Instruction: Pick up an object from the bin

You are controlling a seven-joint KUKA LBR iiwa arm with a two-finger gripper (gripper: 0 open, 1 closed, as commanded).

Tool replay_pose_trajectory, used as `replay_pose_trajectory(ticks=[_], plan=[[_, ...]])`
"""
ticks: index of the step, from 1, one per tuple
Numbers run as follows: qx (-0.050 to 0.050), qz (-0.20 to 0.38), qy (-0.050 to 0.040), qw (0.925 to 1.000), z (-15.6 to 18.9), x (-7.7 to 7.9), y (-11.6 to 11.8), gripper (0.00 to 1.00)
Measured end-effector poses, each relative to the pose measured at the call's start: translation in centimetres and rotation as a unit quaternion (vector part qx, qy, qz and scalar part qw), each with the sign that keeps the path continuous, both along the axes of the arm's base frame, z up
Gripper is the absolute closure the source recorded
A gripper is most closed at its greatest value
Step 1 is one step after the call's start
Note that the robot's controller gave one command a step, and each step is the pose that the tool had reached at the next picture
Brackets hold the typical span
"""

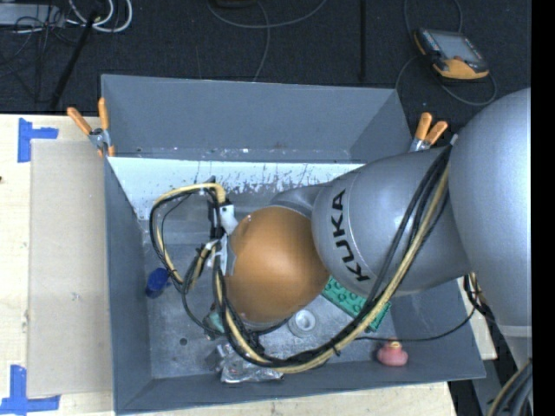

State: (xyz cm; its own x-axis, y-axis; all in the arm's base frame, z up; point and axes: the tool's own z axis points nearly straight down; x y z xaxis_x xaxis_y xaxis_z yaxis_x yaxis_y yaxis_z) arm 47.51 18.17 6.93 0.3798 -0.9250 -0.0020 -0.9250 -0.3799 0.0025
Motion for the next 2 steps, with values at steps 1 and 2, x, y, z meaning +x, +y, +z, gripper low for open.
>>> replay_pose_trajectory(ticks=[1,2], plan=[[0.001,0.016,-0.0046,0.9999,16.7,1.2,0.2,1.00],[-0.001,0.014,0.0026,0.9999,8.7,4.2,1.2,1.00]])
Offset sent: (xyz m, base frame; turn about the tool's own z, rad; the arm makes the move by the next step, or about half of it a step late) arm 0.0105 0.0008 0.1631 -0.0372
